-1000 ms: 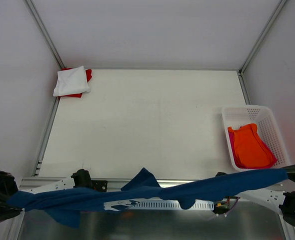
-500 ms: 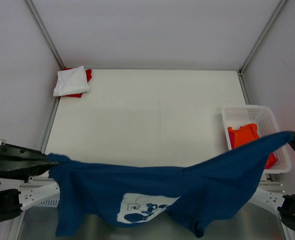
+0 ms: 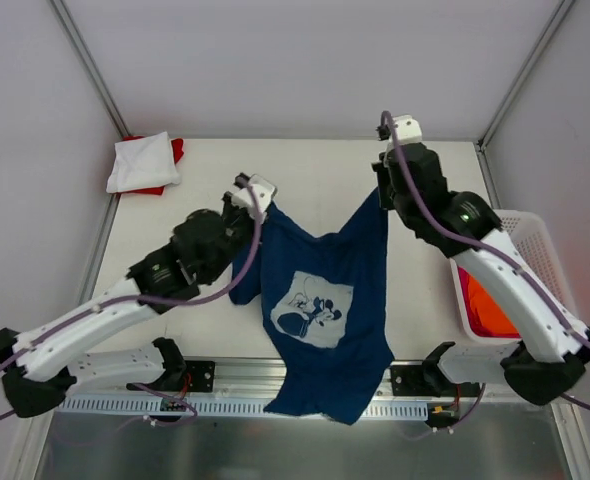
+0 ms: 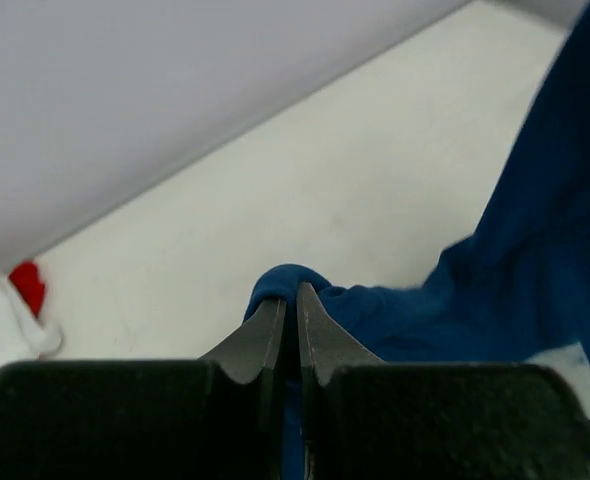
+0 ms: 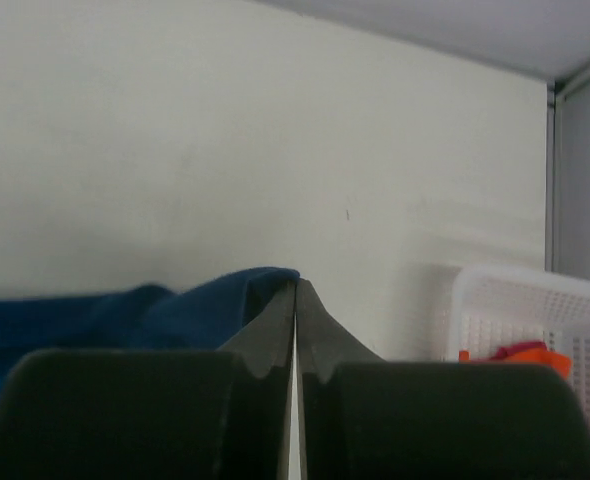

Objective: Fold and stack the t-shirts
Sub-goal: Flatten the tshirt out

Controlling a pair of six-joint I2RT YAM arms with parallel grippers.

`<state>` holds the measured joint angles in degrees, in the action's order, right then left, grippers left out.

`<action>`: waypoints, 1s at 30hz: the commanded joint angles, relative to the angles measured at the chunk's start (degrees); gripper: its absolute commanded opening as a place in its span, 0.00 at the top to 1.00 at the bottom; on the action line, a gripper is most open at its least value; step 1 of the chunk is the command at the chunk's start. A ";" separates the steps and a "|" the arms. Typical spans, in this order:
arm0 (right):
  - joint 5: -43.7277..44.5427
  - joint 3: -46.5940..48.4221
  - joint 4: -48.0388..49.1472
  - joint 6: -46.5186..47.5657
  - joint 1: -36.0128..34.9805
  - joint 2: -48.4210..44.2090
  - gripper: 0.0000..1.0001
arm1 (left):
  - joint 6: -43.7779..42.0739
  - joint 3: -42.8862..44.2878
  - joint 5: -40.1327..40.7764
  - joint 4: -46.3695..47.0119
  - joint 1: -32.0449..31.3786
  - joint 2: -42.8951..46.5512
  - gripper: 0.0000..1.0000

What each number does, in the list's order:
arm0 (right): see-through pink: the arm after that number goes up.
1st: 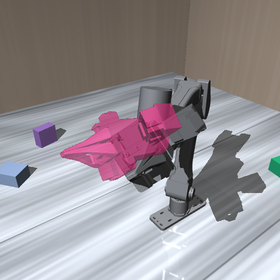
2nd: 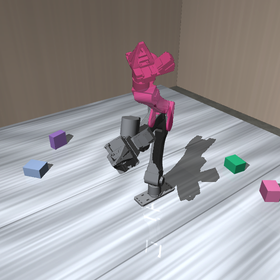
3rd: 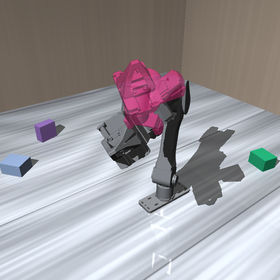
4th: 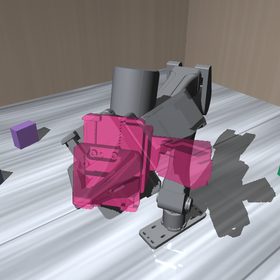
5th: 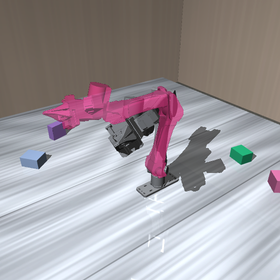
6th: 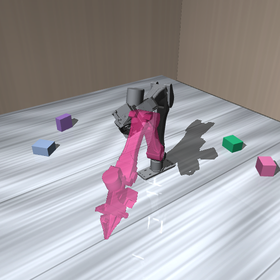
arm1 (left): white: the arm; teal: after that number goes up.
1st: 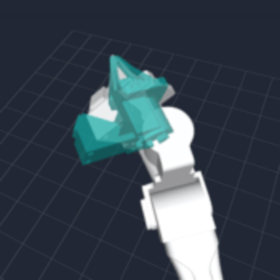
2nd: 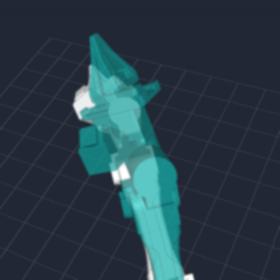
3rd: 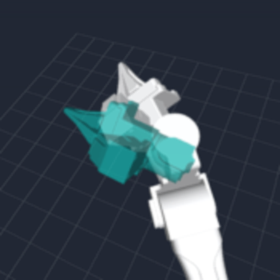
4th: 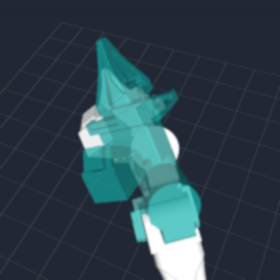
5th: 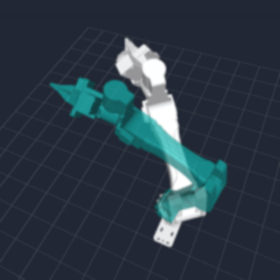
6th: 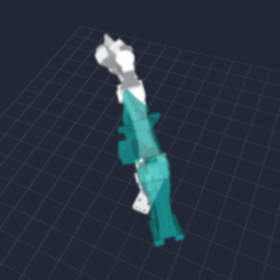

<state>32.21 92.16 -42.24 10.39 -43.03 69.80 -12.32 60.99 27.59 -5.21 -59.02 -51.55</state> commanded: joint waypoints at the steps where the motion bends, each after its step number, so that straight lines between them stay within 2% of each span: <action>1: 0.93 -3.20 7.24 -3.45 3.91 1.20 1.00 | 5.44 -1.30 1.19 5.57 7.50 -4.86 1.00; 2: 2.93 -5.13 10.48 -3.01 4.00 2.17 1.00 | 7.20 -1.75 -0.77 5.56 11.35 -8.10 1.00; 5: 5.31 -5.06 12.44 -1.61 4.97 7.79 1.00 | 7.14 -1.58 -3.25 5.56 17.34 -16.70 1.00; 8: 5.59 -2.96 12.36 -1.43 6.81 13.93 1.00 | 7.21 0.44 -3.25 5.56 20.96 -24.61 1.00; 12: 6.46 -1.11 12.44 -3.10 9.09 19.22 1.00 | 8.89 7.55 -7.38 2.41 27.29 -33.25 1.00; 16: 11.38 2.31 12.09 -3.19 10.59 24.93 1.00 | 3.45 16.16 1.82 0.65 28.00 -43.09 1.00; 17: 13.21 2.76 11.74 -3.19 10.77 25.82 1.00 | 2.40 17.92 7.24 0.29 28.00 -45.89 1.00; 18: 14.02 2.76 11.48 -3.36 10.86 26.35 1.00 | 2.65 19.94 8.86 -0.06 28.00 -46.53 1.00; 20: 13.33 0.84 11.56 -3.89 10.86 25.13 1.00 | 3.43 19.61 8.19 -0.24 27.91 -43.75 1.00; 21: 12.71 -0.30 11.91 -3.89 10.86 22.60 1.00 | 3.00 16.56 2.09 0.11 28.00 -41.46 1.00; 22: 11.84 -1.36 13.66 -3.02 10.94 20.75 1.00 | 2.04 14.09 -1.37 4.99 28.00 -38.48 1.00; 23: 9.48 -2.93 14.54 -2.14 11.03 18.90 1.00 | 0.90 11.11 -4.88 8.87 28.09 -31.05 1.00; 24: 7.97 -3.39 15.34 -1.00 11.03 16.79 1.00 | 1.33 5.77 -15.19 11.86 28.70 -27.06 1.00; 25: 6.48 -3.65 16.48 1.62 11.03 11.73 1.00 | 3.77 4.33 -20.16 14.24 30.36 -19.46 1.00; 27: 2.08 -3.83 16.31 3.14 10.95 5.38 1.00 | 6.33 5.00 -22.85 12.96 30.55 -13.60 1.00; 28: 0.77 -3.92 15.53 3.32 10.95 -2.40 1.00 | 8.43 6.15 -24.15 11.12 30.55 -8.53 1.00; 30: -7.48 -5.14 16.13 4.28 10.95 -11.48 1.00 | 9.41 8.43 -26.79 6.28 30.55 -3.32 1.00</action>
<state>33.17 85.78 -30.57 11.68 -32.12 76.38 -6.35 64.95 9.82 -2.17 -29.12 -64.84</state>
